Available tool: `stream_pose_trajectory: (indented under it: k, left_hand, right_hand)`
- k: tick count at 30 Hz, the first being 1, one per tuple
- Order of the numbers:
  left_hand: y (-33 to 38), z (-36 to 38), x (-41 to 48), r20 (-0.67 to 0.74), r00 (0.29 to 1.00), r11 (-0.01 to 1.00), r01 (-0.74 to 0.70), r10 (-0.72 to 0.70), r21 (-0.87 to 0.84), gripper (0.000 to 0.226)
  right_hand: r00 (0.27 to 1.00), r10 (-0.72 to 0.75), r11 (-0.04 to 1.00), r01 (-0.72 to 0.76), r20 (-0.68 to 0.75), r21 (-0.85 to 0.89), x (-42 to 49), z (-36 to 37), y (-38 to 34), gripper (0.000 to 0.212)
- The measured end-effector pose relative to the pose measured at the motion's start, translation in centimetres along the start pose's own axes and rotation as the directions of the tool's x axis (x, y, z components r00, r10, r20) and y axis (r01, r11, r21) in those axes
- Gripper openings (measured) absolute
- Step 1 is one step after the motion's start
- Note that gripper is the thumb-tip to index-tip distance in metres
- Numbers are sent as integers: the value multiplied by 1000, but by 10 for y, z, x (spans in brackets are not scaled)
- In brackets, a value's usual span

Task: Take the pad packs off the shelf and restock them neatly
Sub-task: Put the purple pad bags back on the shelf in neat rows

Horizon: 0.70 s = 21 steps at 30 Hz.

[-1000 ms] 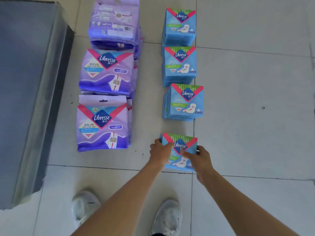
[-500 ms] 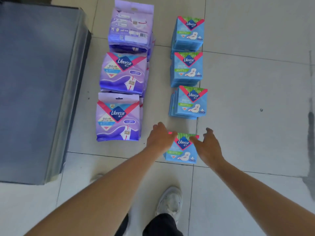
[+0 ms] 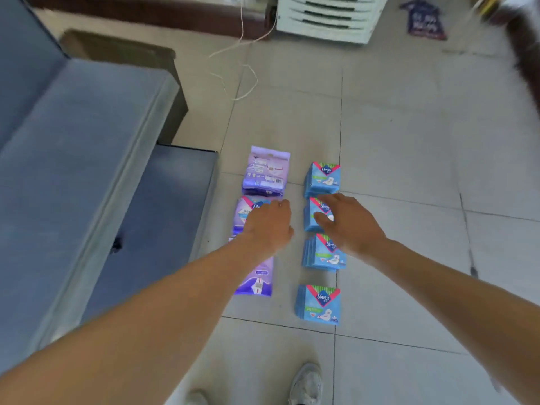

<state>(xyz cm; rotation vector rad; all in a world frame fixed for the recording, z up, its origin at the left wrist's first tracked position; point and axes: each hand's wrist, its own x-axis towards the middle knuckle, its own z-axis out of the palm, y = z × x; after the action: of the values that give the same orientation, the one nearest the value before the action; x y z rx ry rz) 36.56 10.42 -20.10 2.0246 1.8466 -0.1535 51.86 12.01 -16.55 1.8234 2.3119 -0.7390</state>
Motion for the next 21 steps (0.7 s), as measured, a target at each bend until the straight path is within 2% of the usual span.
stream_pose_trajectory:
  k: [3,6,10,15,21]
  left_hand:
    - [-19,-51,-15,-77,993,993,-82,88,83,31]
    - [-34,-79,-33,-106,981,983,-148,159,108,28]
    - [-50,-89,-47,-90,974,976,-198,206,92,27]
    - [-71,-85,-55,-90,978,982,-186,188,24,36]
    - [-95,-75,-62,-50,990,990,-135,133,-47,35]
  right_hand:
    - [998,-16,999,13,-59,-46,-12,-37,-41,46]
    - [994,18,1000,-19,-107,-14,-27,-52,-69,46]
    - [996,71,995,-74,-45,-66,-49,-50,-81,52]
    - [992,123,981,-118,23,-151,-76,-39,-77,50]
    - [984,179,970,-175,4,-168,-79,-37,-76,53]
